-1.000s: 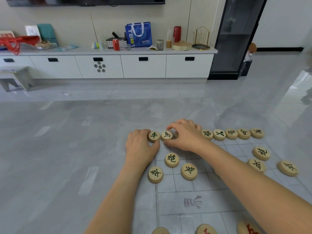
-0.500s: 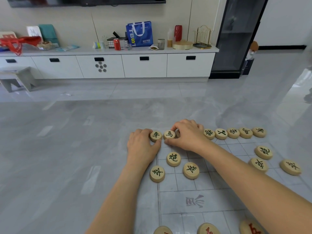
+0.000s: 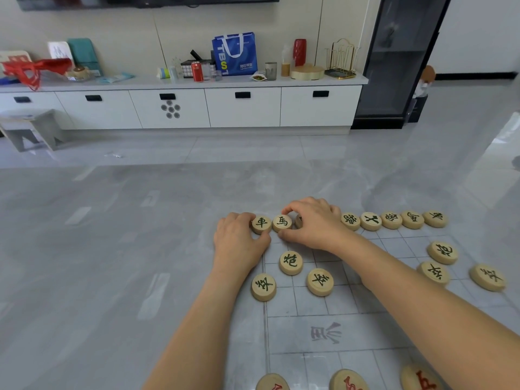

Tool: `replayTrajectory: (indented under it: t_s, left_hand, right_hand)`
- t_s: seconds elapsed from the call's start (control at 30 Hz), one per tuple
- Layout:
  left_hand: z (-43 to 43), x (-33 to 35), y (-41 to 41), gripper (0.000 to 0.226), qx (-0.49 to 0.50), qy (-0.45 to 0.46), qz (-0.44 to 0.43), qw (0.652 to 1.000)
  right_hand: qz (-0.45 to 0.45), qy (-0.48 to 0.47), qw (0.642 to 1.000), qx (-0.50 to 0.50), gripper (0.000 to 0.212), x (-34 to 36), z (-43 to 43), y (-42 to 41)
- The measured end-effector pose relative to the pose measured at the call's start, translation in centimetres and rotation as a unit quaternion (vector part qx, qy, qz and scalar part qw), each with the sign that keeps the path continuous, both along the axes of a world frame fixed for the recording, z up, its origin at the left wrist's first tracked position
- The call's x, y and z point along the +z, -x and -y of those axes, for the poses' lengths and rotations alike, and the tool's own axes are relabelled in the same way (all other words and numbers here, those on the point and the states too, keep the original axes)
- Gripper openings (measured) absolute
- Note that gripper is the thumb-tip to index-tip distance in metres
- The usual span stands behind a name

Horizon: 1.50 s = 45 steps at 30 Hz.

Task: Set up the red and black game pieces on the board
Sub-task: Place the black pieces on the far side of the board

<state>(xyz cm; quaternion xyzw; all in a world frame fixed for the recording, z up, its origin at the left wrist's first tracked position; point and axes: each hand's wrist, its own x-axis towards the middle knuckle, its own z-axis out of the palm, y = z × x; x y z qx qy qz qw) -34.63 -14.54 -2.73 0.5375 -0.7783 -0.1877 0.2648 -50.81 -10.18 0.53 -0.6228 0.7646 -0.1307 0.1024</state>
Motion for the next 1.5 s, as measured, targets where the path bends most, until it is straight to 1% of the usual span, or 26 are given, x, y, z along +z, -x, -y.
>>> replayTrajectory:
  t_s: [0.1, 0.17, 0.33, 0.47, 0.63, 0.67, 0.73, 0.8, 0.87, 0.97, 1.1, 1.27, 1.5]
  left_hand:
    - [-0.2, 0.2, 0.0, 0.044, 0.004, -0.002, -0.001, 1.000]
    - [-0.4, 0.4, 0.0, 0.049, 0.006, -0.002, 0.002, 1.000]
    - [-0.5, 0.4, -0.1, 0.052, 0.000, -0.005, 0.005, 1.000]
    - [-0.4, 0.4, -0.1, 0.052, 0.001, -0.007, 0.003, 1.000]
    - [-0.5, 0.4, -0.2, 0.051, 0.002, -0.003, 0.000, 1.000]
    - [-0.5, 0.4, -0.2, 0.051, 0.001, -0.003, -0.002, 1.000]
    - [-0.4, 0.4, -0.1, 0.051, 0.001, -0.002, -0.002, 1.000]
    - [-0.4, 0.3, -0.1, 0.052, 0.002, -0.002, -0.002, 1.000]
    - [-0.3, 0.3, -0.1, 0.052, 0.004, -0.003, -0.002, 1.000]
    - [-0.3, 0.3, -0.1, 0.051, 0.004, -0.004, -0.004, 1.000]
    - [-0.3, 0.3, -0.1, 0.051, 0.002, -0.001, -0.005, 1.000]
    - [-0.3, 0.3, -0.1, 0.049, 0.000, 0.001, -0.001, 1.000]
    - [-0.2, 0.2, -0.1, 0.045, 0.001, -0.001, 0.004, 1.000]
  right_hand:
    - [0.004, -0.006, 1.000, -0.011, 0.070, 0.5, -0.6, 0.8]
    - [0.008, -0.007, 0.999, -0.036, 0.073, 1.0, -1.1, 2.1]
    - [0.001, -0.028, 0.998, -0.060, 0.064, 0.8, -2.3, 4.5]
    - [-0.002, -0.011, 0.999, -0.044, 0.055, 0.2, -2.0, 3.9]
    - [-0.014, 0.015, 0.999, -0.039, 0.037, 0.1, -1.3, 3.4]
    - [-0.027, 0.019, 0.999, -0.042, 0.037, 0.1, -1.2, 3.4]
    - [-0.050, 0.022, 0.998, -0.038, 0.047, 0.1, -1.3, 3.6]
    - [-0.039, 0.020, 0.999, -0.021, 0.053, 0.1, -1.5, 3.6]
    - [-0.031, 0.017, 0.999, -0.006, 0.049, 0.0, -1.7, 3.5]
    - [-0.049, 0.032, 0.998, -0.014, 0.040, -0.1, -1.6, 3.4]
    - [-0.046, 0.028, 0.998, -0.017, 0.046, -0.3, -1.7, 3.5]
    - [-0.032, 0.030, 0.999, -0.014, 0.036, -0.5, -1.6, 3.4]
    - [-0.030, 0.024, 0.999, -0.016, 0.036, -0.6, -1.4, 3.5]
